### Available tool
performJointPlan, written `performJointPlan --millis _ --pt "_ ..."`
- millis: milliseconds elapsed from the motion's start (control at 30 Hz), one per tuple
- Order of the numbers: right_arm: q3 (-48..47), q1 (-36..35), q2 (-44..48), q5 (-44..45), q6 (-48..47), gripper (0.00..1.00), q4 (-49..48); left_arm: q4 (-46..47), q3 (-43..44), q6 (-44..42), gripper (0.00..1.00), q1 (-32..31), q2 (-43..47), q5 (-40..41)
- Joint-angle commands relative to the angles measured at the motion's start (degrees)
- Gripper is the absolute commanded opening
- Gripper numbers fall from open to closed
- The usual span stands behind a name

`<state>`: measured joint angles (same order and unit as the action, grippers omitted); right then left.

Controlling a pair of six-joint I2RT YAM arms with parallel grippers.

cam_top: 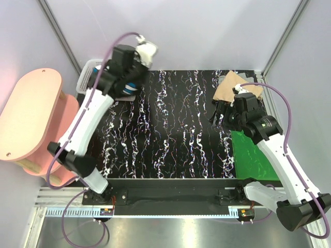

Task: Fold and stack the t-shirts
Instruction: Move the tshirt to the center of the board

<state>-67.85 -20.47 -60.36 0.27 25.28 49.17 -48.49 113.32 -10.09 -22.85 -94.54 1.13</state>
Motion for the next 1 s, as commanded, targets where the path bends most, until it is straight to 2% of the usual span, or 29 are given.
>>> performJointPlan --millis 0,100,200,300,333,400,467,533,700,767,833,900,967 --pt "0.6 -0.2 1.8 0.8 -0.8 0.82 -1.6 -2.7 4.4 -5.5 0.00 -9.5 7.9 -1.7" --pt "0.2 -0.2 2.1 1.0 -0.5 0.82 -1.6 -4.5 4.5 -3.9 0.00 -11.2 8.8 -3.2" --pt "-0.2 -0.1 2.5 1.0 -0.3 0.81 -1.5 -5.8 -0.9 -1.2 0.00 -11.5 11.4 -7.8" --pt "-0.5 -0.2 2.6 1.3 -0.1 0.81 -1.1 -5.9 -11.9 -0.6 0.00 -12.0 14.4 -10.7" --pt "-0.5 -0.2 2.5 1.3 -0.2 0.82 -1.2 -5.9 -17.3 -0.5 0.01 -11.9 15.0 -10.5" --pt "-0.8 -0.2 2.1 1.0 -0.1 0.82 -1.1 -5.4 -22.5 -0.1 0.06 -11.9 15.4 -9.0" --pt "-0.8 -0.2 0.6 0.3 0.0 0.86 -1.3 -3.3 -30.2 0.3 0.14 -11.4 16.0 -7.7" --pt "-0.4 -0.2 -1.2 -2.1 -0.1 0.90 -1.8 -1.6 -36.8 1.5 0.39 -10.8 15.9 -8.0" --pt "0.0 -0.2 -12.0 -6.8 0.6 0.91 -7.7 1.6 -46.9 4.1 0.41 -8.5 15.6 -7.9" --pt "-1.2 -0.3 -18.0 -8.2 1.2 0.91 -11.4 3.5 -48.4 5.2 0.42 -3.1 17.0 -9.5" --pt "-4.7 -0.9 -22.9 -11.4 1.8 0.90 -13.8 3.6 -48.2 5.5 0.43 3.5 18.6 -14.8" --pt "-10.2 -1.7 -31.6 -14.5 2.3 0.89 -17.5 3.6 -48.5 5.3 0.47 6.1 20.0 -17.4" --pt "-16.1 -4.4 -42.2 -15.1 0.6 0.88 -17.3 3.2 -49.7 4.9 0.54 6.8 21.0 -19.0"
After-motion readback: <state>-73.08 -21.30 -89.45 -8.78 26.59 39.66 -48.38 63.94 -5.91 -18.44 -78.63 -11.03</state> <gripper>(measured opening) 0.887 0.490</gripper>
